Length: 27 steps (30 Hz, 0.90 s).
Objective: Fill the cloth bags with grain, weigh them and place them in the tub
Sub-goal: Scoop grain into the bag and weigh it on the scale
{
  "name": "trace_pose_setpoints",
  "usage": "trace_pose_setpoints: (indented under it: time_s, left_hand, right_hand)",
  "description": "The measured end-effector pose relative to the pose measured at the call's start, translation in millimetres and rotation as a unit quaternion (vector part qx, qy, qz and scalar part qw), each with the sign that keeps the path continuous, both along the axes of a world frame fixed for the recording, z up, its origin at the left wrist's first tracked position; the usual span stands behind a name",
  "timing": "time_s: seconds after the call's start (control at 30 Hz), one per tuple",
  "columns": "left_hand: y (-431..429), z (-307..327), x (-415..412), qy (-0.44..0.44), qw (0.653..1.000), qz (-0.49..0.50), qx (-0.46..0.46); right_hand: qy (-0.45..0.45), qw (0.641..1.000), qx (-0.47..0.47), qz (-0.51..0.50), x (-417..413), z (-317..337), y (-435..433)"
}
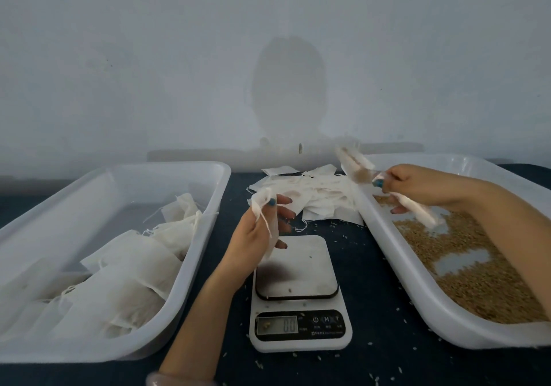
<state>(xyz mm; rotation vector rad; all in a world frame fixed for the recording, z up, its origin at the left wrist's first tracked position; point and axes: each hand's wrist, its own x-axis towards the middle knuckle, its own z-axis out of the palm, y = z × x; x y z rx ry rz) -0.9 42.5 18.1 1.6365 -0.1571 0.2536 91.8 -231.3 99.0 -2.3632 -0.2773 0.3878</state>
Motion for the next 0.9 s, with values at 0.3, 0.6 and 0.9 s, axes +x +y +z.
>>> trace_pose_setpoints:
  time_s: [0.3,0.6,0.9]
  left_hand:
    - [5,-6,0,-0.053,0.981,0.1,0.156]
    - [3,-4,1,-0.082,0.981,0.045,0.167]
    - [5,-15,7,-0.06,0.981,0.012,0.185]
  right_hand:
    - [0.06,0.943,-0.322,-0.058,8,-26,-19]
    - [-0.012,0.876,-0.482,-0.017,-9,-11,1]
    - [-0.195,0.967,-0.122,0.112,-89,-11,90]
